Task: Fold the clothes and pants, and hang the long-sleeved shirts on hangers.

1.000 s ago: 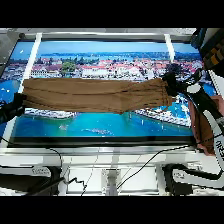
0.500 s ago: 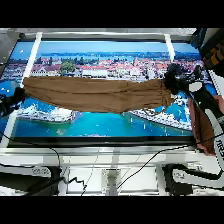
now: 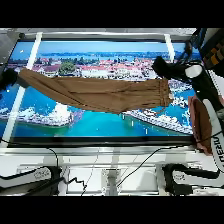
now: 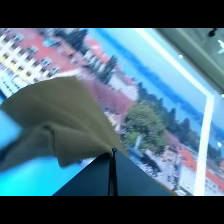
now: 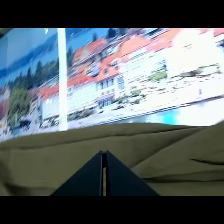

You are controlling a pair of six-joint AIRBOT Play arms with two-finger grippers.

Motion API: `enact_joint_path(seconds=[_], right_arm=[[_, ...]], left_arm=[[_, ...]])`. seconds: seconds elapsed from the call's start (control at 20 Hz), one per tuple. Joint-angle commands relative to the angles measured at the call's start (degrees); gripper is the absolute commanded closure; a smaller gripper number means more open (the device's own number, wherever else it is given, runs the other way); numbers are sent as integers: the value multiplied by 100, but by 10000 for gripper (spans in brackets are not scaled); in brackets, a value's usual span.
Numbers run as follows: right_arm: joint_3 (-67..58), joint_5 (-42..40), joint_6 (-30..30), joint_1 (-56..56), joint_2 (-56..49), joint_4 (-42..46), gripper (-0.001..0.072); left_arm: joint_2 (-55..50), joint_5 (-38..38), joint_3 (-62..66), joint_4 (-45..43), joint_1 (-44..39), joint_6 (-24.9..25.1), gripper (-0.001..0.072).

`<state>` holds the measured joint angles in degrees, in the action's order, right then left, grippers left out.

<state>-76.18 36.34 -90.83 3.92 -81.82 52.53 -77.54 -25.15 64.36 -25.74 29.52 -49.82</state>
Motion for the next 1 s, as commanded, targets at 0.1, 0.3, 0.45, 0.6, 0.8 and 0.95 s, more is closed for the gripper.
enact_joint_path(seconds=[0.1, 0.3, 0.45, 0.6, 0.8, 0.95], right_arm=[[-717, -177, 24, 1279, -984, 210, 685], [-1694, 122, -96, 2074, -2061, 122, 686], [-2551, 254, -184, 2562, -2756, 122, 686], [-3233, 262, -319, 2916, -3233, 125, 686], [-3620, 260, -361, 3285, -3550, 179, 686], [-3620, 503, -354, 3250, -3497, 411, 684]], left_arm=[[791, -22, 22, 4, -535, 144, 690], [1202, -20, 22, 4, -1025, 144, 690], [1458, -22, 20, 4, -1421, 144, 689], [1665, -20, 20, 7, -1794, 144, 689], [1735, -15, 20, -11, -2181, 341, 689], [1762, 26, 20, -649, -1963, 431, 690]])
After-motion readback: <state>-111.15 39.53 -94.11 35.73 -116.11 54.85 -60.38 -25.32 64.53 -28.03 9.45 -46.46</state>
